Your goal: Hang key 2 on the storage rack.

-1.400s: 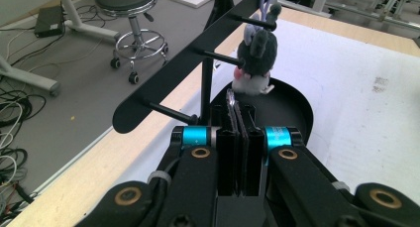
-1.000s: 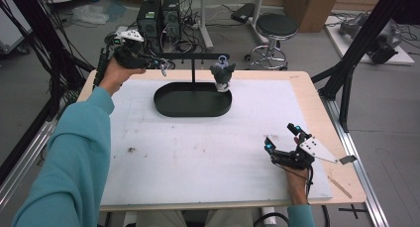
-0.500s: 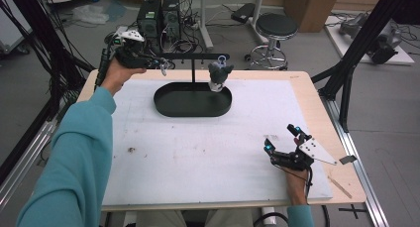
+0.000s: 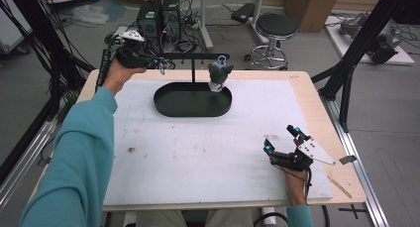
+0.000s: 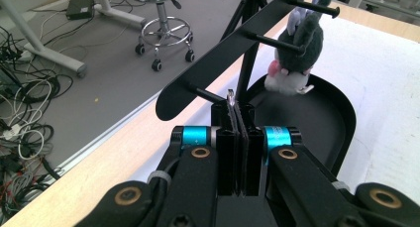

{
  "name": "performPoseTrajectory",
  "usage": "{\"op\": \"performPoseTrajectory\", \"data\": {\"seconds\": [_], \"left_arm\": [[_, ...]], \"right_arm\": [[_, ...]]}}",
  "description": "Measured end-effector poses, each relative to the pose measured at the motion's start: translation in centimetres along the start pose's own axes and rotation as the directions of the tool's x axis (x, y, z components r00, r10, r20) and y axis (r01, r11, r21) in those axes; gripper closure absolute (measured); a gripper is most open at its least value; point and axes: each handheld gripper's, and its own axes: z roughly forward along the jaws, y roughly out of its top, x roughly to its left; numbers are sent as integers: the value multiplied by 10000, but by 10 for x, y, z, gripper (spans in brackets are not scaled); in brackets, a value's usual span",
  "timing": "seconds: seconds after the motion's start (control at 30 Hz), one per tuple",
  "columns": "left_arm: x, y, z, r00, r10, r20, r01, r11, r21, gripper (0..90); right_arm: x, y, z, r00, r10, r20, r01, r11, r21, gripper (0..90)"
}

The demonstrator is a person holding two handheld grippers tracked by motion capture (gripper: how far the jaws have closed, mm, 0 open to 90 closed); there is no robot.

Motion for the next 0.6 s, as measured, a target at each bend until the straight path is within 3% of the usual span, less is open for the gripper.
{"op": "performPoseTrajectory", "data": {"seconds": [0.3, 0.5, 0.6], "left_arm": [[1, 0, 7, 9976, -347, -595, 331, 9991, -278, 879], [2, -1, 9, 9968, -258, -761, 235, 9993, -304, 877], [3, -1, 10, 9939, -344, -1046, 312, 9990, -327, 862]], "right_arm": [[0, -1, 1, 10000, -70, 14, 70, 10000, 48, 6], [0, -1, 1, 10000, -29, 17, 29, 10000, 89, 6], [1, -1, 1, 10000, -55, 39, 55, 10000, 75, 6]]}}
